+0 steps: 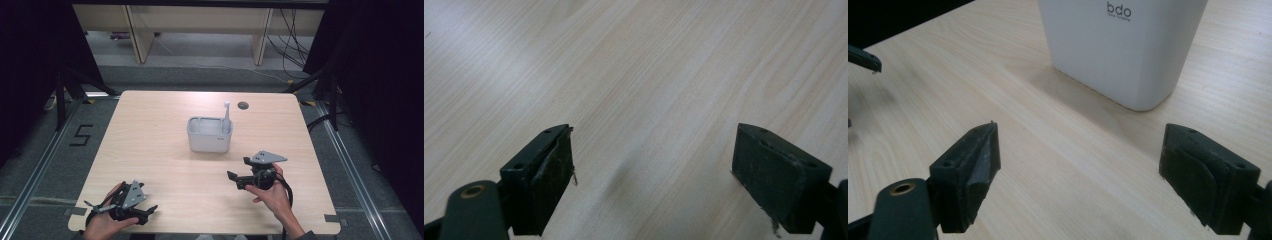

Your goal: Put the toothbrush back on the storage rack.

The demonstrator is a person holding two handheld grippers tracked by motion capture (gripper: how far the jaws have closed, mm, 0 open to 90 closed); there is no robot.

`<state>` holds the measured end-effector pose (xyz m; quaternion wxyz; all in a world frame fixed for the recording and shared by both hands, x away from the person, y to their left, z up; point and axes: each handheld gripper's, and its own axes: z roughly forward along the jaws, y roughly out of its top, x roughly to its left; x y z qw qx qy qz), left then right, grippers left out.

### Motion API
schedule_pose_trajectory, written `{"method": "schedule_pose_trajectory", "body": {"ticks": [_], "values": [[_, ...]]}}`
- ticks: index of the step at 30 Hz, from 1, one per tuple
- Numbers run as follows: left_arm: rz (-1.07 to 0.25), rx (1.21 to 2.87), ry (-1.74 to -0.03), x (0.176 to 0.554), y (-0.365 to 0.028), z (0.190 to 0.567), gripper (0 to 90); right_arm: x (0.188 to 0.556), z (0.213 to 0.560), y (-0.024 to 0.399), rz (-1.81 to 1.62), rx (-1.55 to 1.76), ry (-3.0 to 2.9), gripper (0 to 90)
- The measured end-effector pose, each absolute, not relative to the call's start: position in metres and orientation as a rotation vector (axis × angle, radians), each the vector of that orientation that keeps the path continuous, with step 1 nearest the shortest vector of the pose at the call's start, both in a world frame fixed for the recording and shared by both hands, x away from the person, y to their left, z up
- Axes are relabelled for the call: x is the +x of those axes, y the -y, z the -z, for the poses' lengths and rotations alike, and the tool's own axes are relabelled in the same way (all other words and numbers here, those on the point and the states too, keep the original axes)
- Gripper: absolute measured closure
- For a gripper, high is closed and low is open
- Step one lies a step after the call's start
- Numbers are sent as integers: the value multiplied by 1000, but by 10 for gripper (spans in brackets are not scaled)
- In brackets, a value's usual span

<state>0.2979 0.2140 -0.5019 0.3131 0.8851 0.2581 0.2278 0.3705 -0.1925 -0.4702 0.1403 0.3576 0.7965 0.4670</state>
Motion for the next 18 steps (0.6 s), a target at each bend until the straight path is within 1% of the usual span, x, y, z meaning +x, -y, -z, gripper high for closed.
{"method": "schedule_pose_trajectory", "body": {"ticks": [3,5,18], "values": [[-598,2332,-681,298,-214,502,163,364,470,191,-1363,1078,-2293,176],[-600,2333,-680,298,-214,502,163,363,472,192,-1356,1034,-2297,176],[-599,2333,-680,298,-214,502,163,347,476,199,-1365,1070,-2336,175]]}}
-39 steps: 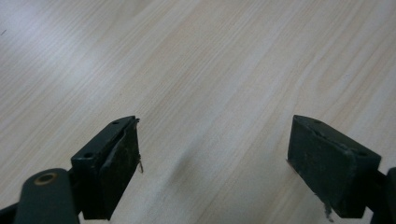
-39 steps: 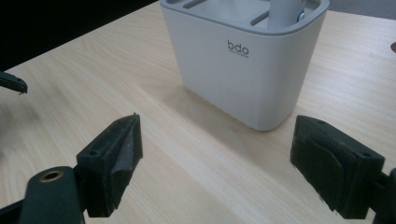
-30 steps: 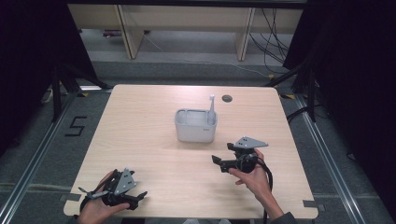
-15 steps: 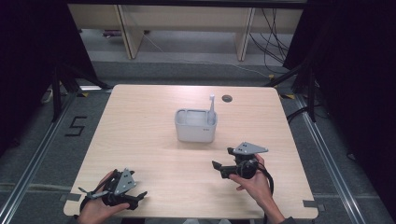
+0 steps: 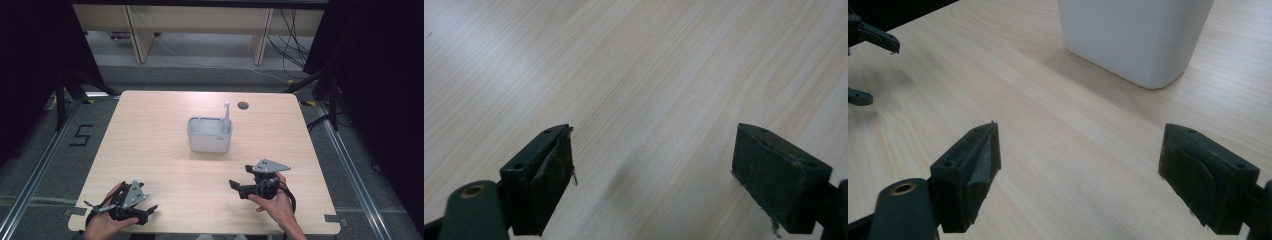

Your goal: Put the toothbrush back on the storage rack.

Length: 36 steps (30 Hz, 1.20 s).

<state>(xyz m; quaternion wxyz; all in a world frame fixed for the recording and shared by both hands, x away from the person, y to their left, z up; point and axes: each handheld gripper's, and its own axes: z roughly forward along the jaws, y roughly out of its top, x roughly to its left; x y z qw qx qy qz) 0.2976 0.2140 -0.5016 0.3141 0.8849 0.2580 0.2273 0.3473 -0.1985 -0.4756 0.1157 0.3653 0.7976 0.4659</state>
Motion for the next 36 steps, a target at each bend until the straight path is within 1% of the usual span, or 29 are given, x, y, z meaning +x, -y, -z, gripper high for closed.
{"method": "schedule_pose_trajectory", "body": {"ticks": [17,18,20,21,24,26,29,31,36], "values": [[-598,2346,-681,297,-214,501,163,333,480,207,-1340,1100,-2334,170],[-601,2349,-675,298,-214,501,162,334,481,209,-1344,1059,-2333,170],[-601,2350,-680,298,-214,501,162,329,480,208,-1339,1127,-2334,169],[-599,2347,-680,297,-214,501,162,331,482,210,-1344,1067,-2331,169],[-604,2351,-673,298,-214,500,162,329,484,211,-1336,1058,-2342,168],[-604,2351,-672,298,-214,500,162,326,484,210,-1348,1105,-2354,168],[-605,2350,-672,298,-214,500,162,325,485,212,-1341,1054,-2345,163],[-604,2350,-673,298,-214,500,162,322,485,212,-1333,1098,-2353,160],[-604,2351,-672,298,-214,500,162,318,487,213,-1318,1087,-2362,157]]}}
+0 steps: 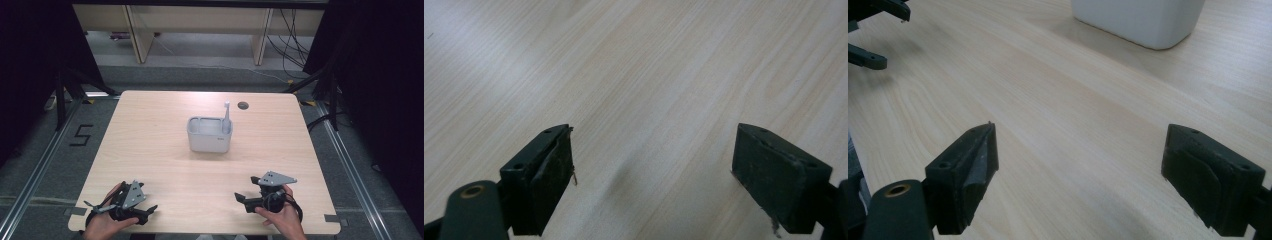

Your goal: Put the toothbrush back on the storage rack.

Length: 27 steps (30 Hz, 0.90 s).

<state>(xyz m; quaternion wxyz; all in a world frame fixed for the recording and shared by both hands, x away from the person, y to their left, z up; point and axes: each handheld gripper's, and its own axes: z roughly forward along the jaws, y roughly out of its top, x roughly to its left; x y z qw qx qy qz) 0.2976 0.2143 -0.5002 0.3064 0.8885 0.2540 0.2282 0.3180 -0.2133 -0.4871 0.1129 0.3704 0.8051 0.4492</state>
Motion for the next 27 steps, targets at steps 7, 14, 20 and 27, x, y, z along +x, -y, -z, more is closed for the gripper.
{"method": "schedule_pose_trajectory", "body": {"ticks": [7,14,20,27], "values": [[-599,2346,-681,297,-214,501,162,314,489,215,-1243,1033,-2397,157],[-600,2347,-682,297,-214,501,162,309,491,214,-1221,1026,-2433,157],[-606,2351,-672,298,-215,500,162,306,493,214,-1182,1018,-2438,157],[-608,2352,-671,298,-215,500,162,306,493,214,-1182,1008,-2442,157]]}}
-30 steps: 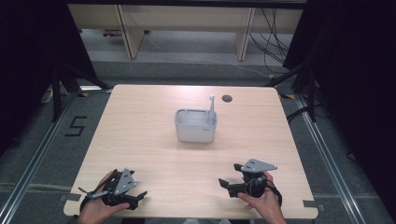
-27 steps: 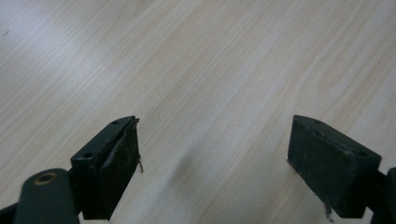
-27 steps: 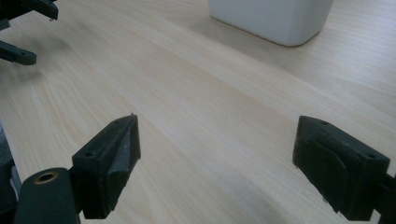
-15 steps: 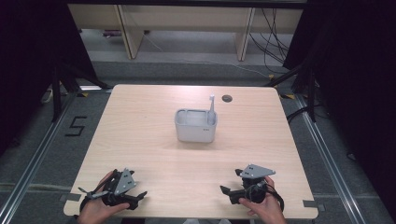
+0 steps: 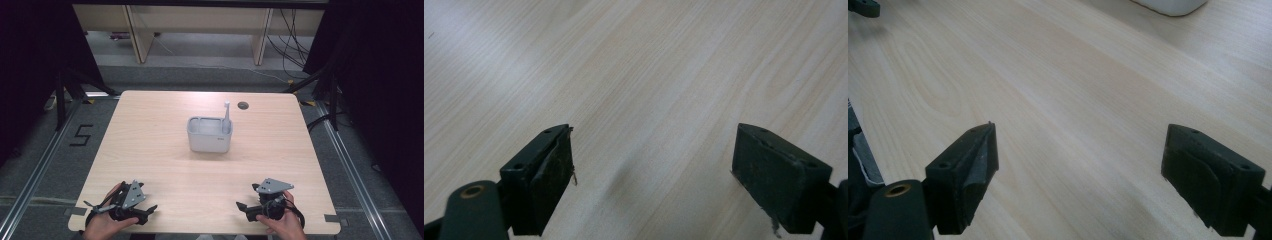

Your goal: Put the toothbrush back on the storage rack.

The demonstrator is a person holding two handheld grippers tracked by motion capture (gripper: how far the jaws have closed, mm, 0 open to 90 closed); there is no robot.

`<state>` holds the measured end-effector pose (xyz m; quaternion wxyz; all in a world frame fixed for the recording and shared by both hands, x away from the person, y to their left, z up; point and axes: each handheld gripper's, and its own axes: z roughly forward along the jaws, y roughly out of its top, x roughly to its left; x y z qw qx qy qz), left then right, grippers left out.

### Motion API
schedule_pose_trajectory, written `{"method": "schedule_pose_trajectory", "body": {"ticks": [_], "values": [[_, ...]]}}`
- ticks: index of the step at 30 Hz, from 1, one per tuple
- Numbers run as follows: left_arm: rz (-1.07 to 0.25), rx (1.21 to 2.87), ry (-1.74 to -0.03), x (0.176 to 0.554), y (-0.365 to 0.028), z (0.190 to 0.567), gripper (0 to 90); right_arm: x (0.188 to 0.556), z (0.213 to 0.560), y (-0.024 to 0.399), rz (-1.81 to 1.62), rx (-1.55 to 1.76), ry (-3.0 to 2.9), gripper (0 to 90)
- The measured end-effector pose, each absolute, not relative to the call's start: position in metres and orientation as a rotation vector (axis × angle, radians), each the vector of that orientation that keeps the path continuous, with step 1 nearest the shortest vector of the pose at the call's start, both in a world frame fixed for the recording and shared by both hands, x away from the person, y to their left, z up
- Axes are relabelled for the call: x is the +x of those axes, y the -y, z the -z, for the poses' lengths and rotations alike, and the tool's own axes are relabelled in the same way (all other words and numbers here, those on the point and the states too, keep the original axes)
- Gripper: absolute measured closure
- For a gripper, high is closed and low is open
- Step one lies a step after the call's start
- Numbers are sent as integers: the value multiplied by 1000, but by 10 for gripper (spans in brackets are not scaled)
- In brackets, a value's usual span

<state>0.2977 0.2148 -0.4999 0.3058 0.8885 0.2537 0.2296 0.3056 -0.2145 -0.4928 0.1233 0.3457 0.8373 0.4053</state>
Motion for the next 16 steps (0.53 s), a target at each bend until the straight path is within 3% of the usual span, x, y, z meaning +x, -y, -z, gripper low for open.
{"method": "schedule_pose_trajectory", "body": {"ticks": [16], "values": [[-612,2353,-669,298,-215,500,162,306,493,214,-1186,1019,-2465,157]]}}
